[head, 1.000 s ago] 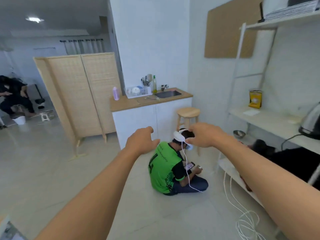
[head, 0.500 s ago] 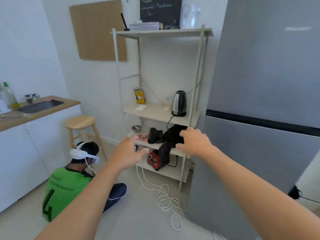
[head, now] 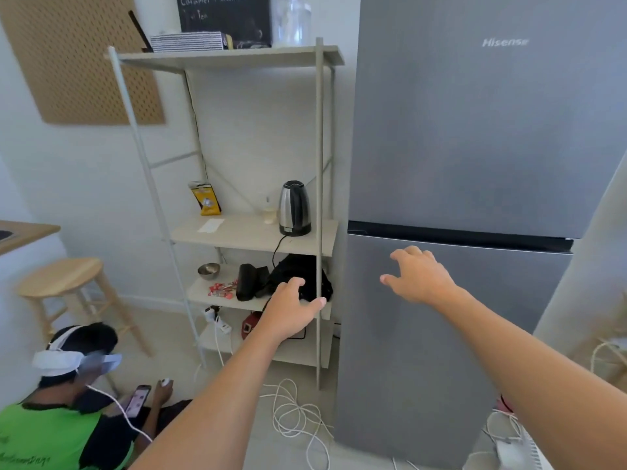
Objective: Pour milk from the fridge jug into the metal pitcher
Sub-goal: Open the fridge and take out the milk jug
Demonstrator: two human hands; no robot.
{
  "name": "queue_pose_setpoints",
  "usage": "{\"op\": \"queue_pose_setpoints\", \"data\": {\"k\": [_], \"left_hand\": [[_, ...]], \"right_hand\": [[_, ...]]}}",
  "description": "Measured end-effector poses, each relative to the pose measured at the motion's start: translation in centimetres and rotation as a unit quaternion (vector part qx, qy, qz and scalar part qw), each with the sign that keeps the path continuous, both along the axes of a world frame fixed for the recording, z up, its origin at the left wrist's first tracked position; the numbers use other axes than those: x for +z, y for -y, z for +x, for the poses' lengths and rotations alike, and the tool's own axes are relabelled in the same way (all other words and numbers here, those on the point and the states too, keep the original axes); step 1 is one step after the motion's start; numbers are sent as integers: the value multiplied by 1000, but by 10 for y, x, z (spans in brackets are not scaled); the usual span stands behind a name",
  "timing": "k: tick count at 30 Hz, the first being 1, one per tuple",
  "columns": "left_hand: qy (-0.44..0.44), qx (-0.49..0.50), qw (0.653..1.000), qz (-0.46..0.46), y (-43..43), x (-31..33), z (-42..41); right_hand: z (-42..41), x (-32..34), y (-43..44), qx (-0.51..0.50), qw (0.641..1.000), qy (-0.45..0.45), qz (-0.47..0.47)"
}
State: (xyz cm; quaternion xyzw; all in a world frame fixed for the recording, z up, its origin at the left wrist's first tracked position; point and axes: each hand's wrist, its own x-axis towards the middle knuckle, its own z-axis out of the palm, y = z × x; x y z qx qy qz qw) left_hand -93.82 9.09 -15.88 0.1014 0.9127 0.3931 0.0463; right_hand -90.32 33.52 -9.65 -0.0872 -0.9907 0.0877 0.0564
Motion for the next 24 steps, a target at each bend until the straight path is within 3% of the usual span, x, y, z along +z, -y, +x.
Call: {"op": "queue_pose_setpoints", "data": {"k": [13,24], "left_hand": [[46,-86,994,40,-67,-38,-158],[67,-145,986,55,-110,-57,-245]], "right_hand": [[-141,-39,4,-33,999,-43,0],[-201,-68,-7,-99,991,-78,37]]}}
